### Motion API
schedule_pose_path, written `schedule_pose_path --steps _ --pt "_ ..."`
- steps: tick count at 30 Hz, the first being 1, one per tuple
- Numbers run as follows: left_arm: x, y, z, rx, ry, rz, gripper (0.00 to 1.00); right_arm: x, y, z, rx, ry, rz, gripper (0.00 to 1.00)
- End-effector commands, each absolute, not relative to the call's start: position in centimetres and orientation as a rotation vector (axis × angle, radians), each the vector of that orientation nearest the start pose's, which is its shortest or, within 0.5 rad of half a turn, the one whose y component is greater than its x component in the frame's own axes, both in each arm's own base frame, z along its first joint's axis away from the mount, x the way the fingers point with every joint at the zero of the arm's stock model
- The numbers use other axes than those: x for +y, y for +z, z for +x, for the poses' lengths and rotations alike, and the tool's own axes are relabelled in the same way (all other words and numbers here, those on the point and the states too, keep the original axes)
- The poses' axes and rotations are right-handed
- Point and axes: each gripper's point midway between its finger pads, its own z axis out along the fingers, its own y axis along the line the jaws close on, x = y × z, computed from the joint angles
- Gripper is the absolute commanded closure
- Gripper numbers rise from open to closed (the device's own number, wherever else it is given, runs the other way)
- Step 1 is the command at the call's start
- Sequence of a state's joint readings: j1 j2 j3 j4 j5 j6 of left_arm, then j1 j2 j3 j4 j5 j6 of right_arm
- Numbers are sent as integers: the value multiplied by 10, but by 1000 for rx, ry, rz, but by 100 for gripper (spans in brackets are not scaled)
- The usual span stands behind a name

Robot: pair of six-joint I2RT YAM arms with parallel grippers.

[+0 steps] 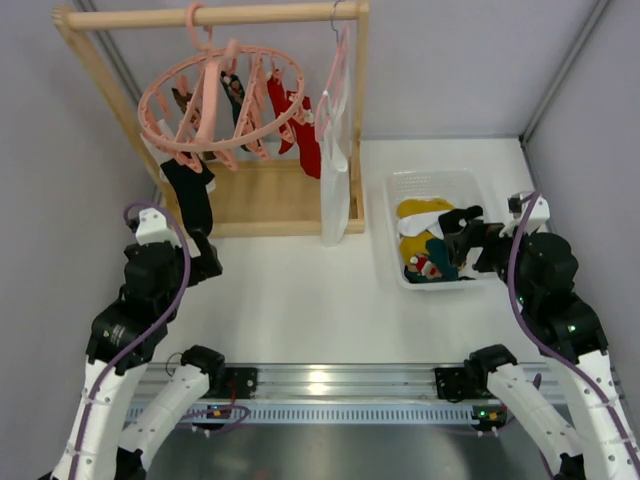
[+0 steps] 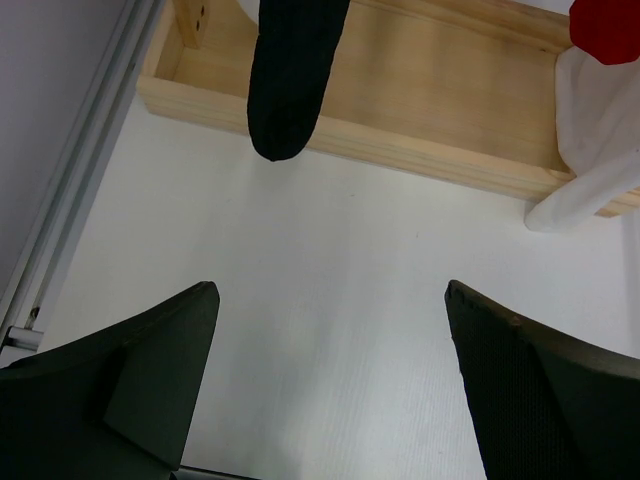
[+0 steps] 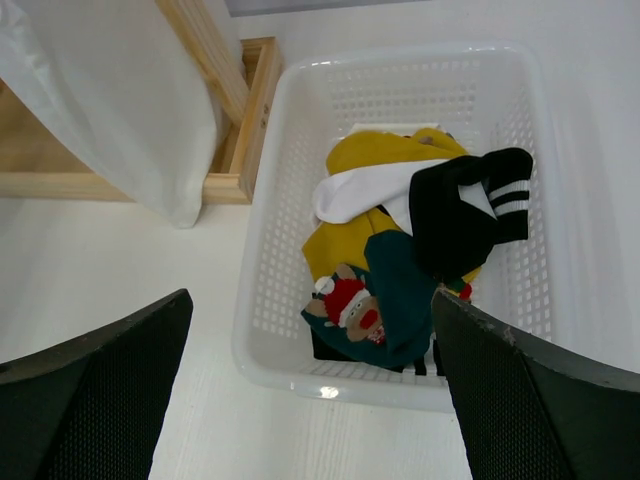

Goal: Remove the socks clipped to the hanger

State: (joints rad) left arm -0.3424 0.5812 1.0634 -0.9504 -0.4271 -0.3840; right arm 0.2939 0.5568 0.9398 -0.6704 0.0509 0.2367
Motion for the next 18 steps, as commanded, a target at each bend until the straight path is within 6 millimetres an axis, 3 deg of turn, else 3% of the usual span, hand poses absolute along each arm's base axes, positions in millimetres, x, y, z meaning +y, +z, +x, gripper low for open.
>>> schedule_pose_path --steps 1,8,10,14,18 --pt "-13 284 203 1954 -54 -302 2 70 302 225 1800 344 1 1" --pt "-14 282 207 1957 -51 -306 2 82 301 226 1785 408 -32 1" --pt "-14 282 209 1960 -46 -307 2 93 300 225 1782 474 -64 1" --pt "-4 303 214 1912 6 -346 2 135 311 217 1718 720 -206 1" --pt "11 318 222 1851 99 -379 2 151 314 213 1698 827 -248 1"
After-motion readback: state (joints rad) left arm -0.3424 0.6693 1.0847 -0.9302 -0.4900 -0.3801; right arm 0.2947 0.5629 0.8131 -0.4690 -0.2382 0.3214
